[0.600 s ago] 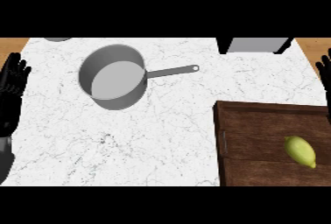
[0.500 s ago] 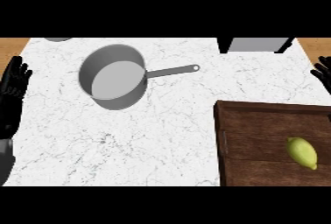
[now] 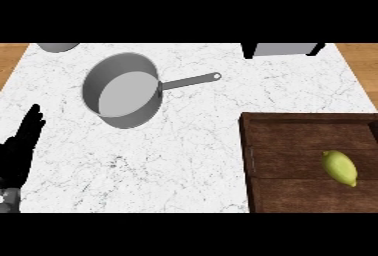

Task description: Pick the lemon from the tray and place it in the pot

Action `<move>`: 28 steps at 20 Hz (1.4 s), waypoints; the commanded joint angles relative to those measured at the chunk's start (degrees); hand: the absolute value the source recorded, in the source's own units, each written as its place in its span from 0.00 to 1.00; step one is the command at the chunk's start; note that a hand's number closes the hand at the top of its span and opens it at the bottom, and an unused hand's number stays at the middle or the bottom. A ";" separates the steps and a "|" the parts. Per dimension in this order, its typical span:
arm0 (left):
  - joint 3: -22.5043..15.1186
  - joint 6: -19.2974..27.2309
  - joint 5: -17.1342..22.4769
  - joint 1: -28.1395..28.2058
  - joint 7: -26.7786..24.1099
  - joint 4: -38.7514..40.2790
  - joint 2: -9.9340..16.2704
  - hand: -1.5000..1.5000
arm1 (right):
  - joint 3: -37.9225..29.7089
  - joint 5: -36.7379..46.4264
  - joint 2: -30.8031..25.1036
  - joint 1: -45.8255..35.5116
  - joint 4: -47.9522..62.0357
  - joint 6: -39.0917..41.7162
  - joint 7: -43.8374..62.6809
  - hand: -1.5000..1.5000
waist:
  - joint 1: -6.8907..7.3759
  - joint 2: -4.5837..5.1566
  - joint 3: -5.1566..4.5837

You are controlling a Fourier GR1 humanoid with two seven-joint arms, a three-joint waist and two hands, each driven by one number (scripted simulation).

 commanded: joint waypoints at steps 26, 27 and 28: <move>-1.46 -0.37 -4.49 3.87 6.01 -7.18 -2.51 0.50 | 6.32 25.16 -17.96 19.41 -19.44 8.64 12.79 0.00 | 2.68 0.14 -0.55; -1.35 -0.68 -5.49 4.17 3.56 -4.81 -3.17 0.50 | 6.51 27.09 -17.43 17.96 -15.00 8.90 11.36 0.00 | 2.89 0.27 -0.46; -1.01 -0.52 -5.01 4.28 7.43 -9.31 -2.14 0.50 | 8.26 27.92 -15.52 18.56 -20.93 7.59 16.47 0.00 | 2.95 0.17 -0.46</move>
